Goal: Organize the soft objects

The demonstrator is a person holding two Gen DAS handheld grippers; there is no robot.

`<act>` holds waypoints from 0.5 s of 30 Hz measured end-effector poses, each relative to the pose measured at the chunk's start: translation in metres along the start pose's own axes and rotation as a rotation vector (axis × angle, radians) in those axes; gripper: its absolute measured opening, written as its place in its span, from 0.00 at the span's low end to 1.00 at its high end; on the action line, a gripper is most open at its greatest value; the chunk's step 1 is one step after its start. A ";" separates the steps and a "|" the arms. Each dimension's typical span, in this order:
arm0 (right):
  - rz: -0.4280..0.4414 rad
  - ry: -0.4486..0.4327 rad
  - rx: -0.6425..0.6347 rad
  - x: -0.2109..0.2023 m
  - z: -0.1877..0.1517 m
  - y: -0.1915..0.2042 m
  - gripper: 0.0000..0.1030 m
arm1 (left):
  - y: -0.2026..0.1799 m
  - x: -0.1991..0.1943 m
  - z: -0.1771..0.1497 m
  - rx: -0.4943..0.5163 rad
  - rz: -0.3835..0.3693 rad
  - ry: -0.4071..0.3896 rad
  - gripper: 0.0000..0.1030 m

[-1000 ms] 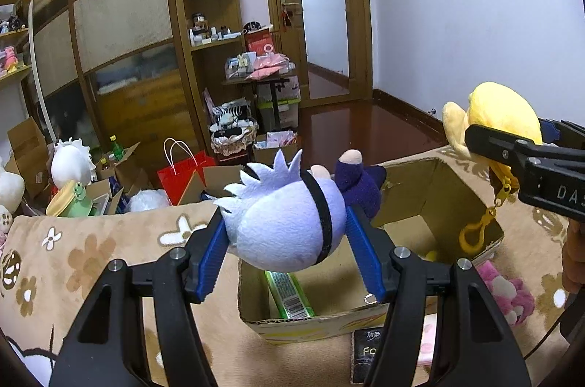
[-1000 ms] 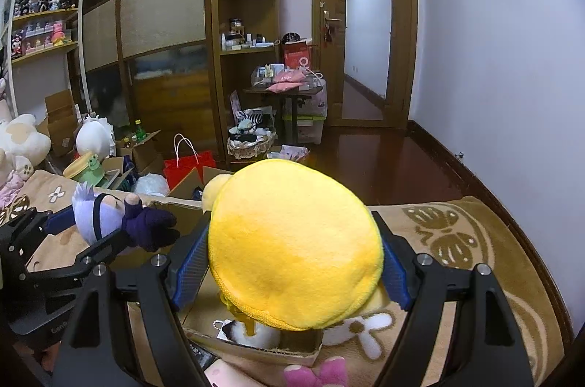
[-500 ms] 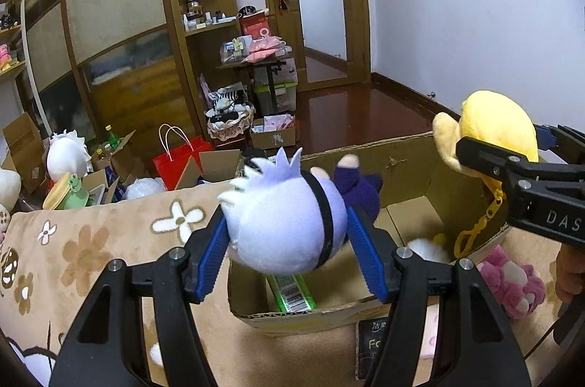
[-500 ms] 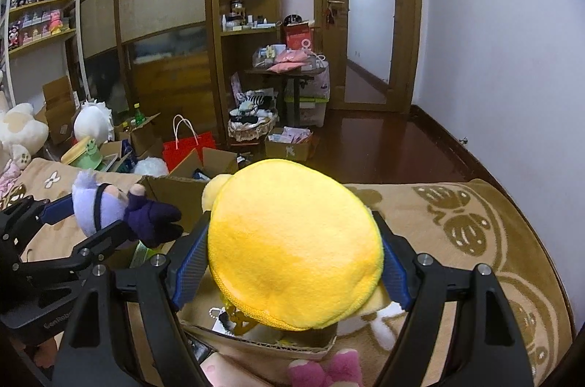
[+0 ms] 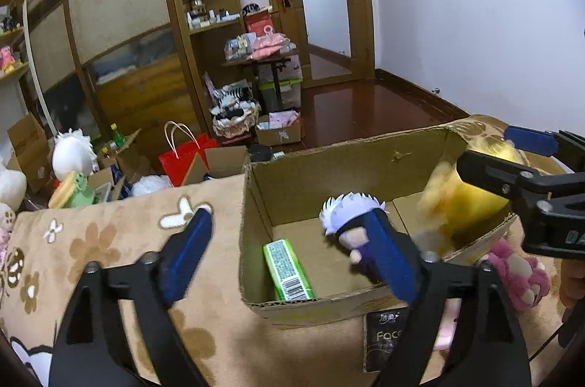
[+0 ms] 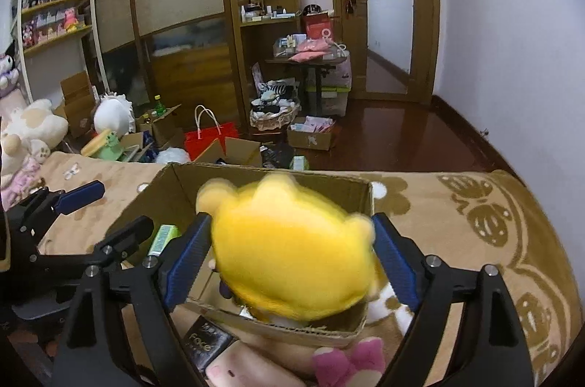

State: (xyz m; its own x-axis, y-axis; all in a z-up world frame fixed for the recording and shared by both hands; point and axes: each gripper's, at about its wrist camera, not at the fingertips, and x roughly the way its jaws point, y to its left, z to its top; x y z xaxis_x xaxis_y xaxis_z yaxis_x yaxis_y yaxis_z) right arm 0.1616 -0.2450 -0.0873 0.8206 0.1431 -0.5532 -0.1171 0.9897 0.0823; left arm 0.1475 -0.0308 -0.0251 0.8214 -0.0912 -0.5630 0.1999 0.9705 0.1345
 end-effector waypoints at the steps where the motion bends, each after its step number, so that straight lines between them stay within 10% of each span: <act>1: 0.011 -0.001 0.010 -0.001 0.000 -0.001 1.00 | -0.001 -0.003 0.000 0.008 0.006 -0.013 0.91; 15: -0.020 -0.041 0.079 -0.038 0.002 -0.011 1.00 | -0.005 -0.031 -0.012 0.021 -0.053 0.049 0.93</act>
State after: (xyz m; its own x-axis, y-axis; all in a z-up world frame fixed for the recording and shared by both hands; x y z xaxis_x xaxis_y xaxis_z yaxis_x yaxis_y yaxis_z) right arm 0.1327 -0.2610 -0.0656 0.8448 0.1217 -0.5210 -0.0573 0.9888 0.1381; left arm 0.1146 -0.0300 -0.0184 0.7824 -0.1313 -0.6087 0.2542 0.9597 0.1198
